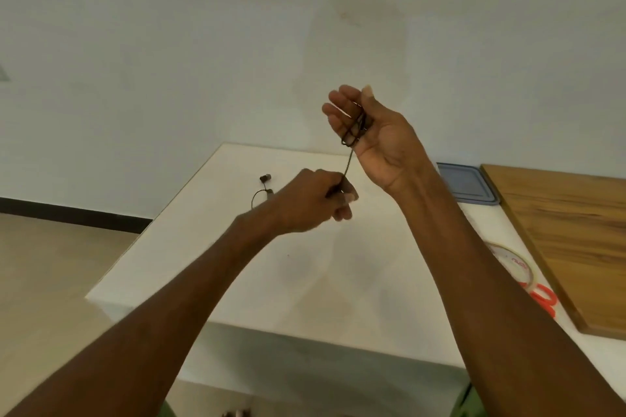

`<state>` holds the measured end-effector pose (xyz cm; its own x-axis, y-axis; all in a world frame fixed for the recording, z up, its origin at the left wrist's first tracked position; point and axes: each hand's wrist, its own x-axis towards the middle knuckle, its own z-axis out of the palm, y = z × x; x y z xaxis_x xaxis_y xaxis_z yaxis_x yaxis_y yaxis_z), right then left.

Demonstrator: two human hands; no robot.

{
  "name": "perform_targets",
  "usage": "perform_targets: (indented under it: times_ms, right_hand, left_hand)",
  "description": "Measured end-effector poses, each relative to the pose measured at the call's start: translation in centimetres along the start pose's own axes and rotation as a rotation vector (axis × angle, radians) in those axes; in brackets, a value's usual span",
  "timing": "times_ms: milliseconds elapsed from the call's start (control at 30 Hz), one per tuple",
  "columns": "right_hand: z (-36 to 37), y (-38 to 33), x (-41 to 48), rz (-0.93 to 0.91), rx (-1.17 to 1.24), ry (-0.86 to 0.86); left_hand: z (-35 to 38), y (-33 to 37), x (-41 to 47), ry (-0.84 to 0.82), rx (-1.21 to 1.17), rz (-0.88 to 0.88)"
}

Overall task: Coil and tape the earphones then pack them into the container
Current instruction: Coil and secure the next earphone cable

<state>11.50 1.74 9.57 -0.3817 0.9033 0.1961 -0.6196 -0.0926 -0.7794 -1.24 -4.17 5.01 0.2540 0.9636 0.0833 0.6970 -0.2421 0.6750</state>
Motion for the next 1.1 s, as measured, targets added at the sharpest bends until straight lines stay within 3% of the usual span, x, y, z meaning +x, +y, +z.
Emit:
perform_targets:
  times_ms: [100,167,200,300,433,600,667,733,833,967,1100]
  right_hand:
    - [-0.6,1.2,-0.3,-0.157,-0.805,0.199]
    - [-0.9,1.5,-0.6,-0.018,-1.234,0.103]
    - [-1.0,1.6,-0.8,0.100,-1.326,0.015]
    - [-1.3,0.8,-1.0,0.299,-1.223,-0.146]
    - [-2.0,-1.3,-0.8,0.273,-0.996,-0.244]
    - [-2.9,-1.7,-0.4,0.139,-0.921,0.021]
    - [-2.7,-1.2,-0.4,0.126,-0.901,0.039]
    - [-2.4,-0.8,-0.3,0.127,-0.846,-0.005]
    - [-2.2,-0.6,-0.1,0.101,-0.802,-0.029]
    - [-2.2,-0.4,-0.1,0.109,-0.686,-0.078]
    - [-2.2,-0.5,0.1,0.120,-0.620,-0.047]
  left_hand:
    - [-0.4,0.1,-0.1,0.129,0.012,0.042]
    - [-1.9,-0.3,-0.2,0.269,0.012,0.064]
    - [-2.7,-0.6,-0.3,0.302,-0.008,0.056]
    - [-4.5,-1.6,-0.8,0.261,-0.187,-0.004]
    - [-5.6,-2.3,-1.2,0.296,-0.487,-0.010]
    - [-7.2,-2.4,-1.0,0.460,-1.048,-0.067]
    - [-7.4,-2.5,-0.9,0.447,-0.917,-0.102]
    - [-6.6,-2.4,-0.9,0.352,-0.673,-0.110]
    - [-5.2,-2.0,-0.5,0.215,-0.533,-0.125]
    - [-4.1,-1.9,0.1,0.339,-0.496,-0.106]
    - [-4.6,-2.2,0.4,0.476,-0.690,-0.070]
